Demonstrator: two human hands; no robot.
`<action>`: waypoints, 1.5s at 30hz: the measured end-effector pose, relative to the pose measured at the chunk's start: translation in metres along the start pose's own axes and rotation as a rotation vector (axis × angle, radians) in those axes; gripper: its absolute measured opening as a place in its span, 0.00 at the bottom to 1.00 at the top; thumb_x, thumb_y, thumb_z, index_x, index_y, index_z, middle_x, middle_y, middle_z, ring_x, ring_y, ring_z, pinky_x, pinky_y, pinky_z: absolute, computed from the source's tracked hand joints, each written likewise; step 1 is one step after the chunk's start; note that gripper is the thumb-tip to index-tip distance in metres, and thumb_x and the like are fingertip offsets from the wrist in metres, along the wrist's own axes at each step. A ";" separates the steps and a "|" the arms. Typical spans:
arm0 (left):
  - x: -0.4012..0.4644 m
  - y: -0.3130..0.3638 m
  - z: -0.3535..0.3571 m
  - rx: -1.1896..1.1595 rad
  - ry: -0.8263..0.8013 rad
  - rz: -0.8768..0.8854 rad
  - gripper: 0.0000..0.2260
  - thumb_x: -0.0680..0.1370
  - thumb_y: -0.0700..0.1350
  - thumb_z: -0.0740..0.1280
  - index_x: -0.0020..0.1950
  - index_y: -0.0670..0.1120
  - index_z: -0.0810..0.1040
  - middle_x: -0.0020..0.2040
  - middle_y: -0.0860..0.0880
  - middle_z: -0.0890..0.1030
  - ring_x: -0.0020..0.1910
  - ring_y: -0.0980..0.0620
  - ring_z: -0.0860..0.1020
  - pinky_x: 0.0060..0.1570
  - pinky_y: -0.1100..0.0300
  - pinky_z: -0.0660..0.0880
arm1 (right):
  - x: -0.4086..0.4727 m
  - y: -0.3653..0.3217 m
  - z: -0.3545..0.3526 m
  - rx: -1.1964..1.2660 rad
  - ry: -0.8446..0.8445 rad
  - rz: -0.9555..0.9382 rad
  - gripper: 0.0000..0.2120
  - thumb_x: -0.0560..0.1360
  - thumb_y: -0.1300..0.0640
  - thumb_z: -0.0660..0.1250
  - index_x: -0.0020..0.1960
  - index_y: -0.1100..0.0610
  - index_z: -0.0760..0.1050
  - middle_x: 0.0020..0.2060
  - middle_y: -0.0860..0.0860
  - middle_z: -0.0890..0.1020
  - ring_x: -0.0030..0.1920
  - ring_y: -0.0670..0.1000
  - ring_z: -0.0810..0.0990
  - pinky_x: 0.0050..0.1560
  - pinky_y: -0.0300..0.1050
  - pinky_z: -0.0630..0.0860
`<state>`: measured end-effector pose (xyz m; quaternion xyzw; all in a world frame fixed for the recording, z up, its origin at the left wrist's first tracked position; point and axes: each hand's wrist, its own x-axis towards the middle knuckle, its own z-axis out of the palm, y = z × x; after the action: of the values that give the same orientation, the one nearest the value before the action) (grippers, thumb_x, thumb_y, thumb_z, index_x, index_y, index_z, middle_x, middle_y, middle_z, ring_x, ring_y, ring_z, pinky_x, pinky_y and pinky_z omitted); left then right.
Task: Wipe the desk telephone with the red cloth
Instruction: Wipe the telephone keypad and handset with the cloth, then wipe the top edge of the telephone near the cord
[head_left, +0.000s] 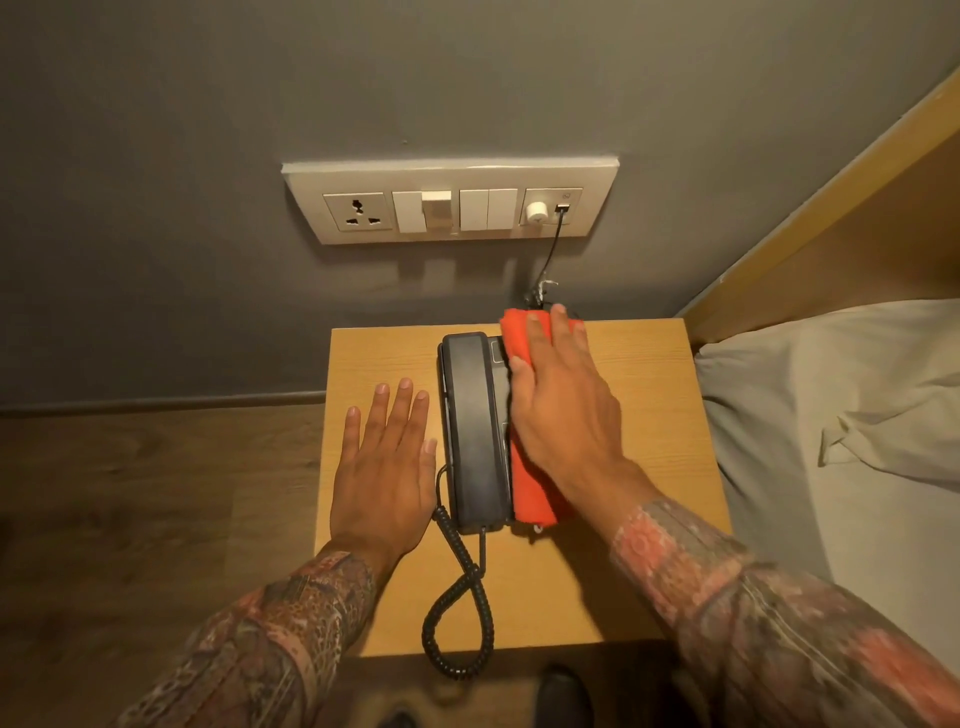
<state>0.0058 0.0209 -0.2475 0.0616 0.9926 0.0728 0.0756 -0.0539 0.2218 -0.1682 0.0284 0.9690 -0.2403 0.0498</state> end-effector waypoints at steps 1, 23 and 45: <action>-0.001 -0.001 0.000 -0.002 -0.003 -0.001 0.28 0.86 0.55 0.40 0.86 0.48 0.46 0.87 0.46 0.50 0.87 0.44 0.47 0.84 0.38 0.50 | 0.004 -0.003 0.005 -0.032 -0.020 0.001 0.30 0.87 0.45 0.51 0.86 0.51 0.51 0.87 0.52 0.51 0.86 0.56 0.48 0.79 0.62 0.64; 0.000 0.001 -0.002 -0.018 -0.032 -0.010 0.27 0.86 0.55 0.40 0.86 0.49 0.43 0.88 0.47 0.46 0.87 0.46 0.43 0.85 0.40 0.46 | -0.077 0.032 0.011 0.063 0.043 0.053 0.28 0.86 0.46 0.53 0.85 0.47 0.56 0.86 0.51 0.53 0.73 0.63 0.75 0.56 0.62 0.84; 0.000 0.005 -0.006 -0.013 -0.049 -0.009 0.28 0.86 0.55 0.40 0.86 0.49 0.45 0.88 0.47 0.47 0.86 0.46 0.44 0.85 0.40 0.45 | -0.129 0.058 0.058 -0.089 0.018 -0.158 0.33 0.84 0.47 0.58 0.86 0.45 0.50 0.87 0.53 0.50 0.86 0.63 0.46 0.69 0.69 0.74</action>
<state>0.0051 0.0253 -0.2405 0.0586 0.9902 0.0775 0.1008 0.0832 0.2425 -0.2317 -0.0484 0.9784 -0.1998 0.0232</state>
